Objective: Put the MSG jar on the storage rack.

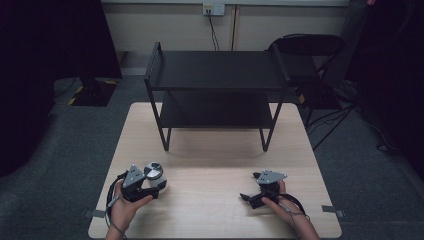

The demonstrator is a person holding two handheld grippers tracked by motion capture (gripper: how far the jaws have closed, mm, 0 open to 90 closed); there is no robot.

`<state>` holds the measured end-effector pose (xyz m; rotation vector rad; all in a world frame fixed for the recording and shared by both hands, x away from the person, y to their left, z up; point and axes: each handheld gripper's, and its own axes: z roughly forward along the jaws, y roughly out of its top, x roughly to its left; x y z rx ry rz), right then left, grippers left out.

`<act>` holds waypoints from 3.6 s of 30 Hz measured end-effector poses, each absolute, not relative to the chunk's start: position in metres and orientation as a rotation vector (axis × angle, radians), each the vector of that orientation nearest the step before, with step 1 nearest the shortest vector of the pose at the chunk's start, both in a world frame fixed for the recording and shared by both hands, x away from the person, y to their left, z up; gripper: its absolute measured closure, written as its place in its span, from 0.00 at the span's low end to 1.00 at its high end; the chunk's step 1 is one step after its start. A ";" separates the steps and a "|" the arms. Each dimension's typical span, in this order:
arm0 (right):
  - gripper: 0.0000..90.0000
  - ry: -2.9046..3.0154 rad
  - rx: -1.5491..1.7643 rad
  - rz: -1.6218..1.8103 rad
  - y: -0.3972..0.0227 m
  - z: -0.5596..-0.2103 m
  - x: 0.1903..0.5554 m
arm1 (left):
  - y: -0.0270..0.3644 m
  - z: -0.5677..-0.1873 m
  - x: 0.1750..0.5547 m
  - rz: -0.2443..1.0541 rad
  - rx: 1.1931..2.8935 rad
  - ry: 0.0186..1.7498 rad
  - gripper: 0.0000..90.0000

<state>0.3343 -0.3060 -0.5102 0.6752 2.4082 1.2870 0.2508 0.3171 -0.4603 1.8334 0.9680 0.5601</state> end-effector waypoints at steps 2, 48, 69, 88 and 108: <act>0.00 2.408 0.675 1.287 -0.306 -0.510 0.334 | 0.310 -0.447 0.258 0.546 1.832 0.953 0.35; 0.00 2.407 0.675 1.289 -0.306 -0.510 0.334 | 0.191 -0.330 0.398 0.659 1.826 0.958 0.35; 0.00 2.407 0.674 1.289 -0.306 -0.510 0.334 | 0.182 -0.343 0.401 0.741 1.791 0.985 0.35; 0.00 2.407 0.675 1.289 -0.306 -0.510 0.334 | 0.183 -0.345 0.409 0.696 1.746 1.031 0.35; 0.00 2.410 0.668 1.291 -0.306 -0.510 0.335 | 0.194 -0.345 0.392 0.664 1.732 1.043 0.00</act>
